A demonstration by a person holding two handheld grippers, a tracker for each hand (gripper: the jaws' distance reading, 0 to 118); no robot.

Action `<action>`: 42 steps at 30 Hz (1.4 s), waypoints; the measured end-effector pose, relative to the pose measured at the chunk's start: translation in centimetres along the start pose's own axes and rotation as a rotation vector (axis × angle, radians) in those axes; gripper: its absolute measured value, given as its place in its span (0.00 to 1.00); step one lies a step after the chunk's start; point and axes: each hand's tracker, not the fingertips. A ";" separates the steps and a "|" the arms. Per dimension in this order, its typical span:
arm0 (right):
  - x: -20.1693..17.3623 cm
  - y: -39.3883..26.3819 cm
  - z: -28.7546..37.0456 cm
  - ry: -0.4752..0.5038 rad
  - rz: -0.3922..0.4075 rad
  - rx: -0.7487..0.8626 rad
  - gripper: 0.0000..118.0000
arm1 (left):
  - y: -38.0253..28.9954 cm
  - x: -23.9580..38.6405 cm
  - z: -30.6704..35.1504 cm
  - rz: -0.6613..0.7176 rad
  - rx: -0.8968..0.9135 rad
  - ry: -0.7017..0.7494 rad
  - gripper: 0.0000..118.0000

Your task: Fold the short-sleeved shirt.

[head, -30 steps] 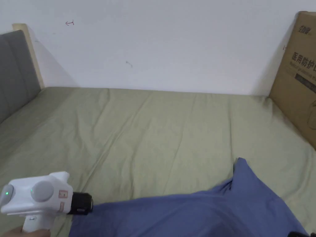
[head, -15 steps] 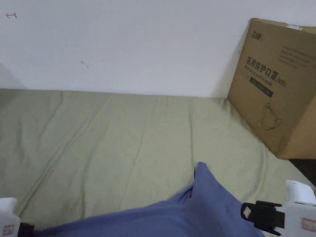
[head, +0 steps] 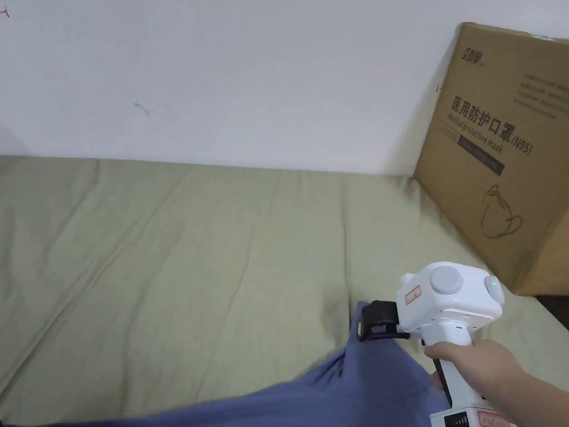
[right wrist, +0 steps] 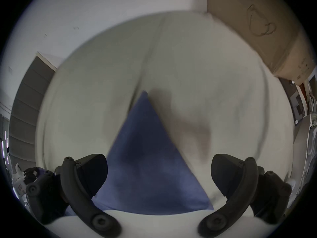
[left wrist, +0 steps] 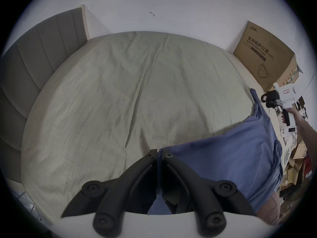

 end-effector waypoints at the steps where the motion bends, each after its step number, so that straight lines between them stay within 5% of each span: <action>1: -0.2 -0.1 -0.7 0.005 0.002 -0.025 0.98 | -0.3 0.4 0.1 0.004 0.005 0.002 0.02; 3: -0.3 -1.4 -0.6 0.028 0.015 -0.030 0.81 | -0.5 0.4 -0.1 0.005 0.003 -0.001 0.02; 4: -0.9 -2.0 0.1 -0.042 0.069 0.010 0.72 | -0.5 0.4 -0.3 0.005 -0.003 0.007 0.02; 6: -1.2 -3.1 1.6 -0.023 0.137 0.056 0.15 | -0.7 -0.1 -0.7 0.018 -0.011 0.019 0.02; 7: -1.2 -3.4 1.8 -0.017 0.125 0.040 0.04 | -0.7 -0.3 -0.8 0.037 -0.013 0.014 0.02; 15: 0.1 -5.8 9.2 0.067 -0.049 0.334 0.04 | 1.0 -0.6 0.9 0.078 0.140 0.001 0.02; 24: 2.1 -15.5 17.9 0.124 -0.107 0.478 0.04 | 1.5 0.1 5.6 -0.024 0.231 -0.045 0.02; 33: 4.5 -36.8 21.8 0.144 -0.115 0.344 0.04 | -10.7 -1.2 11.3 -0.099 0.085 -0.134 0.02; 39: 5.8 -40.7 17.9 0.126 -0.193 0.223 0.04 | -17.6 -1.9 11.5 -0.050 -0.030 -0.132 0.02; 40: 5.9 -40.6 17.2 0.124 -0.215 0.199 0.04 | -18.1 -1.9 11.2 -0.039 -0.045 -0.126 0.04; 42: 6.5 -39.7 15.8 0.108 -0.240 0.156 0.24 | -18.8 -2.1 10.7 -0.019 -0.073 -0.127 0.34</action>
